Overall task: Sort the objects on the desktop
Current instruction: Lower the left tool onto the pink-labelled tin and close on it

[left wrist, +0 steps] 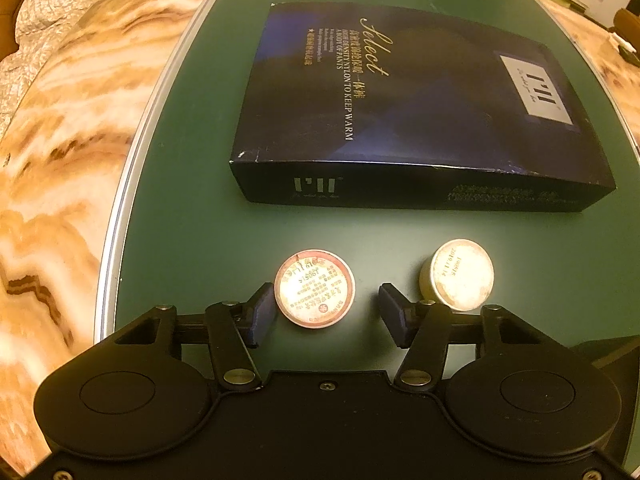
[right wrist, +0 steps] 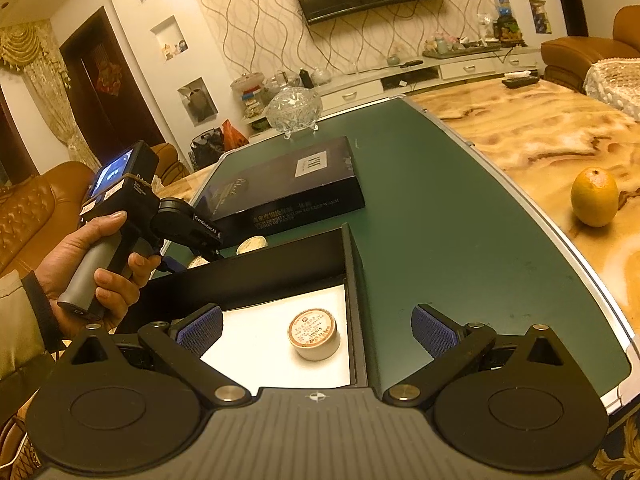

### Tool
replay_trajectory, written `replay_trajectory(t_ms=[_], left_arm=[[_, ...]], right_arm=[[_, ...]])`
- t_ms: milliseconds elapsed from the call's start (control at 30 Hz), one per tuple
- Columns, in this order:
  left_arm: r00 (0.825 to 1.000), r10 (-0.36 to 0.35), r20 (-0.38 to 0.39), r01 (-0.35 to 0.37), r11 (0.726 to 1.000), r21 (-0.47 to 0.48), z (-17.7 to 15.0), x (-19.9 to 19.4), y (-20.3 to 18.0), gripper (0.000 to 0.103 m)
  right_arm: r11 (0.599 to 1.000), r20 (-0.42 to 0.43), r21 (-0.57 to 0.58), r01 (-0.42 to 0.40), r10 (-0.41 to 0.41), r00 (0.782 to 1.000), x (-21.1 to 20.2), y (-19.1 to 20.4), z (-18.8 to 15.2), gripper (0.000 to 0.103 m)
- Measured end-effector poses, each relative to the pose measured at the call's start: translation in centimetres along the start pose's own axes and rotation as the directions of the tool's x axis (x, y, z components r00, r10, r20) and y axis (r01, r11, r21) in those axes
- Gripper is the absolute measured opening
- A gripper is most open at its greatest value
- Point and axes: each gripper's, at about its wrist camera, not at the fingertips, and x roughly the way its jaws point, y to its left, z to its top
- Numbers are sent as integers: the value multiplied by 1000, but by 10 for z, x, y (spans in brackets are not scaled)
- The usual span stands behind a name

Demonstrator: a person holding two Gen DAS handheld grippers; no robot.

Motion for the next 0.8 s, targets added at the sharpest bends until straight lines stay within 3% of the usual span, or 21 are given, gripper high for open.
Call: replay_trajectory(t_ms=[333,800], left_arm=[[1000,3,1,-3,1000,-9,2,0,3,41],[1000,0,10,0,1000,-9,4,-4,4,41]], right_arm=[[1000,-2,-10,-2,2,1000,1,2,0,103],[1000,-8,-6,-7,7,1000,4,1,-1,103]])
